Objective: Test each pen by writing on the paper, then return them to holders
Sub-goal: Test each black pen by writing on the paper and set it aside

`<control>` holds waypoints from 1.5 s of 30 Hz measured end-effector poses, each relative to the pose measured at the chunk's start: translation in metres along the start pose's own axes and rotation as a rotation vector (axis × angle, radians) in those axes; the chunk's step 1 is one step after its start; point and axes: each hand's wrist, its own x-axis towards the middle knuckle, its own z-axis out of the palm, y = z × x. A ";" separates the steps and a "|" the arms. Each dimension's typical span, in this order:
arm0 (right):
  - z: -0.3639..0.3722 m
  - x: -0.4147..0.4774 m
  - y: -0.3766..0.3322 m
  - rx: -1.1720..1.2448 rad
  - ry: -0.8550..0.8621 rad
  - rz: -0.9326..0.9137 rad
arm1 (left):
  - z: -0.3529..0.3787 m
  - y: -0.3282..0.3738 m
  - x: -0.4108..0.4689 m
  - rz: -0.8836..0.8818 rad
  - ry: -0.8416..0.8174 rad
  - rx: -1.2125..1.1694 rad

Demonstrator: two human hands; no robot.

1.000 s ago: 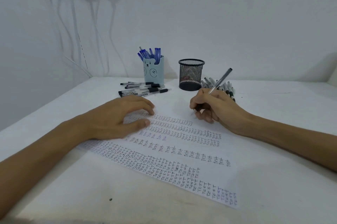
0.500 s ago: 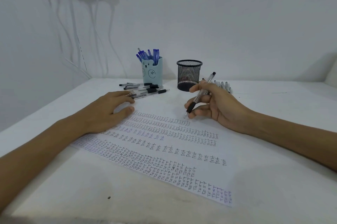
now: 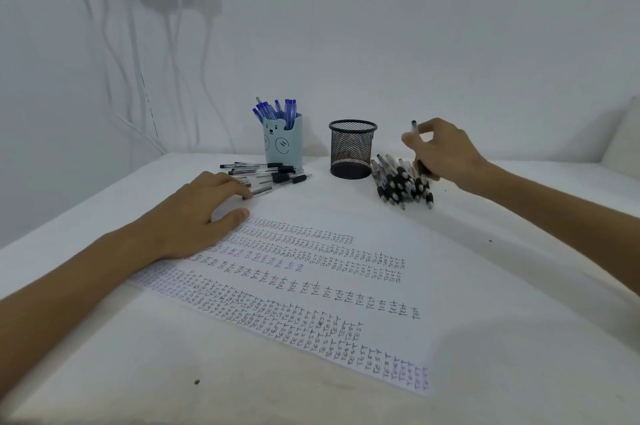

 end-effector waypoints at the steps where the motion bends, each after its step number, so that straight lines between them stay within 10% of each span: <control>1: 0.000 0.008 0.007 -0.081 -0.008 0.024 | -0.001 0.002 0.000 0.007 0.004 -0.004; 16: 0.017 0.028 0.022 -0.529 -0.060 0.069 | -0.005 0.017 0.003 0.007 0.140 -0.016; 24: 0.022 0.008 -0.006 -0.462 0.131 -0.229 | -0.005 0.030 0.002 -0.047 0.383 -0.139; 32: 0.068 -0.053 -0.060 -0.341 -0.051 -0.850 | -0.014 0.064 -0.003 0.199 0.602 -0.255; 45: 0.091 -0.065 -0.062 -0.356 -0.087 -0.790 | -0.010 0.067 -0.005 0.259 0.478 -0.394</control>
